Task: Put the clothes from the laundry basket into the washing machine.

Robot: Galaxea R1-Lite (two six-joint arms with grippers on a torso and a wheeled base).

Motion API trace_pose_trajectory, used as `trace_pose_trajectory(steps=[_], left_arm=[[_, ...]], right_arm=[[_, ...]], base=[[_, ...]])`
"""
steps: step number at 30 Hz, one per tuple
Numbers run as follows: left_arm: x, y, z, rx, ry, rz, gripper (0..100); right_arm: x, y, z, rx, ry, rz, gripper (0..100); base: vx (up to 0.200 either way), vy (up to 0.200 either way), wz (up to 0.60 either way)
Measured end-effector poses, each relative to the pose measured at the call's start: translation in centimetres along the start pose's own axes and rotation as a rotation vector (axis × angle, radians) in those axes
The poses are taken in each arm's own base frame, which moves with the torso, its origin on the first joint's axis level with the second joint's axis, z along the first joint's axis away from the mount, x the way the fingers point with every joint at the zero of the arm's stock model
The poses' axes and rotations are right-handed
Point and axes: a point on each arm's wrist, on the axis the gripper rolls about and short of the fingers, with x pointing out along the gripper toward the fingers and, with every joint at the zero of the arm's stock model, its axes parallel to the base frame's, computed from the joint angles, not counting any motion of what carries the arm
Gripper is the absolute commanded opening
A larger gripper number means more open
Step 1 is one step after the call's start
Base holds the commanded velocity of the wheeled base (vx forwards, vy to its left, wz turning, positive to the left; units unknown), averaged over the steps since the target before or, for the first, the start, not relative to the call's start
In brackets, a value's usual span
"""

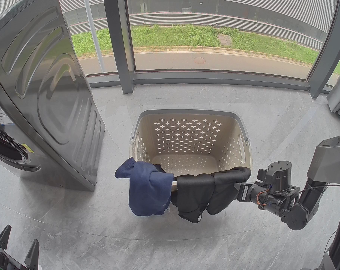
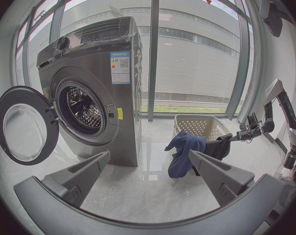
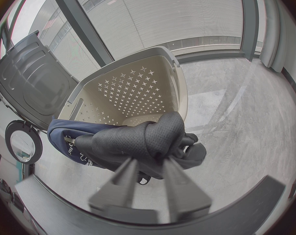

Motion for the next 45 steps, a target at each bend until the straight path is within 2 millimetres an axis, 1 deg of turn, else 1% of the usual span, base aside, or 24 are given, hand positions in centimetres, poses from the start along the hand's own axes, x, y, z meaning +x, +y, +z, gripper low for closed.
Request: trace_pose_trajectory(steps=[6,11,14,17,21,24,25,30,38,41,45], left_arm=[[0.0,0.0,0.0,0.0,0.0,0.0,100],[0.0,0.0,0.0,0.0,0.0,0.0,100],[0.0,0.0,0.0,0.0,0.0,0.0,100],[0.0,0.0,0.0,0.0,0.0,0.0,100],[0.0,0.0,0.0,0.0,0.0,0.0,100],[0.0,0.0,0.0,0.0,0.0,0.0,100],[0.0,0.0,0.0,0.0,0.0,0.0,100],[0.0,0.0,0.0,0.0,0.0,0.0,100],[0.0,0.0,0.0,0.0,0.0,0.001,100],[0.0,0.0,0.0,0.0,0.0,0.0,100],[0.0,0.0,0.0,0.0,0.0,0.0,100]], right_arm=[[-0.2,0.1,-0.2,-0.001,0.009,0.002,0],[-0.8,0.2,-0.3,-0.003,0.013,0.007,0],[-1.8,0.5,0.1,-0.005,-0.003,0.021,0],[-3.3,1.0,0.8,-0.008,-0.024,0.041,0],[-5.1,1.5,1.0,-0.015,-0.033,0.066,0],[-5.7,1.6,0.9,-0.018,-0.032,0.073,0],[-5.8,1.5,0.8,-0.019,-0.03,0.072,100],[-5.5,1.3,0.3,-0.02,-0.01,0.063,100],[-4.2,1.0,-0.3,-0.021,0.009,0.04,100],[-3.4,0.7,-0.2,-0.02,0.005,0.021,100],[-1.6,0.4,0.2,-0.011,-0.017,0.001,100]], base=[[0.0,0.0,0.0],[0.0,0.0,0.0],[0.0,0.0,0.0],[0.0,0.0,0.0],[0.0,0.0,0.0],[0.0,0.0,0.0],[0.0,0.0,0.0],[0.0,0.0,0.0],[0.0,0.0,0.0],[0.0,0.0,0.0],[0.0,0.0,0.0]])
